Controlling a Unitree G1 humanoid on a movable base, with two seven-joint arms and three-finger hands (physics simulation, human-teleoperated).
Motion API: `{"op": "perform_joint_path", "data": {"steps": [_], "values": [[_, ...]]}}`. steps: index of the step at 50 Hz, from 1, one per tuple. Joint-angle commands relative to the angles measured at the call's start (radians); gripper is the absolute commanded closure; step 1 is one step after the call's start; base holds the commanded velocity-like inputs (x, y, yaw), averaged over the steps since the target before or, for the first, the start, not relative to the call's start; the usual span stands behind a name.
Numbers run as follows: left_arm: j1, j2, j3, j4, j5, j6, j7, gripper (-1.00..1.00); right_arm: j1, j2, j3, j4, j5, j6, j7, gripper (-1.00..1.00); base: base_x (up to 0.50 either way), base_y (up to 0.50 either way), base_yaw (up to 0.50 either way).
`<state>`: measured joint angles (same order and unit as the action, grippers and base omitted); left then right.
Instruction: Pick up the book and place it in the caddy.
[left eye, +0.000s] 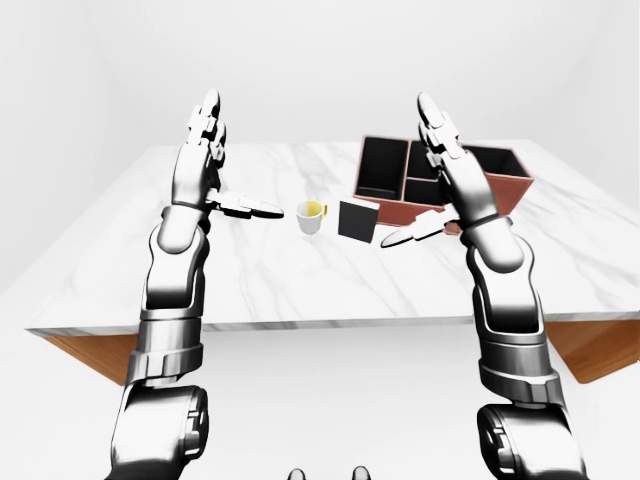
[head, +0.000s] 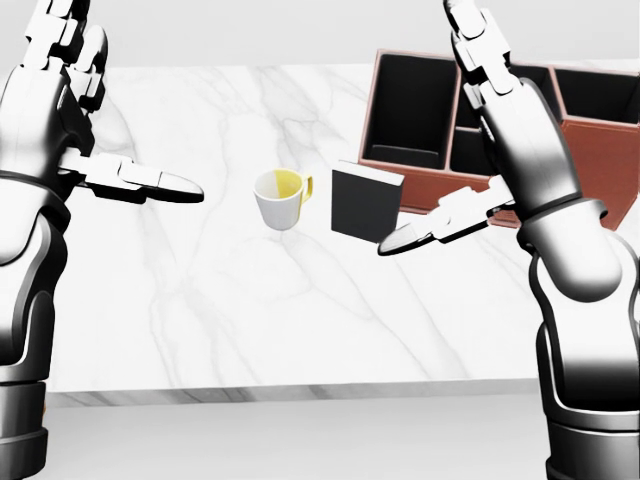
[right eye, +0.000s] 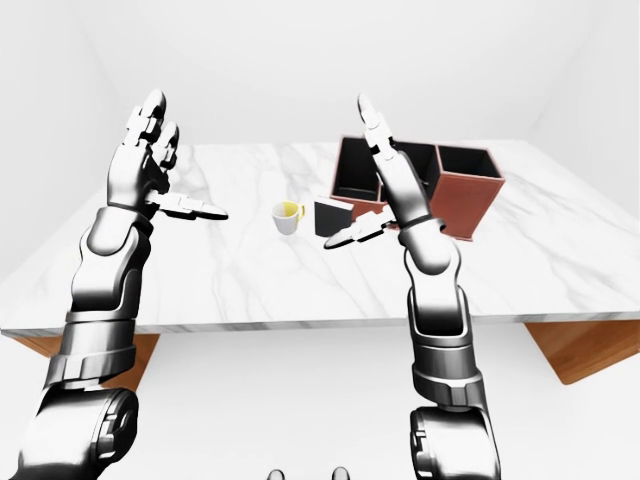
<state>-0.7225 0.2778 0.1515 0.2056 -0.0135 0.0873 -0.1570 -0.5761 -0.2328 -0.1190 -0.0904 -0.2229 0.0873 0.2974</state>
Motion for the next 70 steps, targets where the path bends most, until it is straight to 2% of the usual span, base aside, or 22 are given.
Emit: {"op": "perform_joint_path", "data": {"steps": [1, 29, 34, 38, 45, 46, 70], "values": [[0.002, 0.0, 0.001, 0.0, -0.002, 0.0, -0.001, -1.0, 0.002, 0.004, 0.005, 0.001, -0.002, 0.0, 0.0, -1.0, 0.33, -0.09, 0.0], [0.008, -0.011, -0.004, 0.0, -0.022, 0.0, -0.005, -1.0, 0.015, 0.013, 0.008, 0.022, -0.021, 0.0, 0.001, -1.0, 0.32, -0.02, 0.0], [0.009, -0.012, -0.005, 0.011, -0.021, 0.0, -0.006, -1.0, 0.022, 0.017, 0.004, 0.006, -0.007, 0.0, -0.007, -1.0, 0.0, 0.0, 0.0], [0.009, -0.012, -0.004, 0.016, -0.021, 0.0, -0.007, -1.0, 0.039, 0.017, 0.017, -0.027, -0.007, 0.0, 0.031, -1.0, -0.16, -0.21, 0.0], [0.013, -0.011, -0.004, 0.024, -0.021, 0.0, -0.007, -1.0, 0.023, 0.018, 0.02, -0.001, -0.054, 0.0, -0.039, -1.0, -0.27, -0.39, 0.0], [0.015, -0.011, -0.003, 0.027, -0.021, 0.0, -0.008, -1.0, 0.028, 0.026, 0.02, -0.022, -0.043, 0.0, -0.014, -1.0, 0.0, 0.0, 0.0], [0.01, -0.005, 0.001, 0.08, -0.035, 0.0, -0.008, -1.0, 0.021, 0.047, 0.033, -0.022, -0.054, 0.0, -0.01, -1.0, 0.02, 0.0, 0.0]]}}
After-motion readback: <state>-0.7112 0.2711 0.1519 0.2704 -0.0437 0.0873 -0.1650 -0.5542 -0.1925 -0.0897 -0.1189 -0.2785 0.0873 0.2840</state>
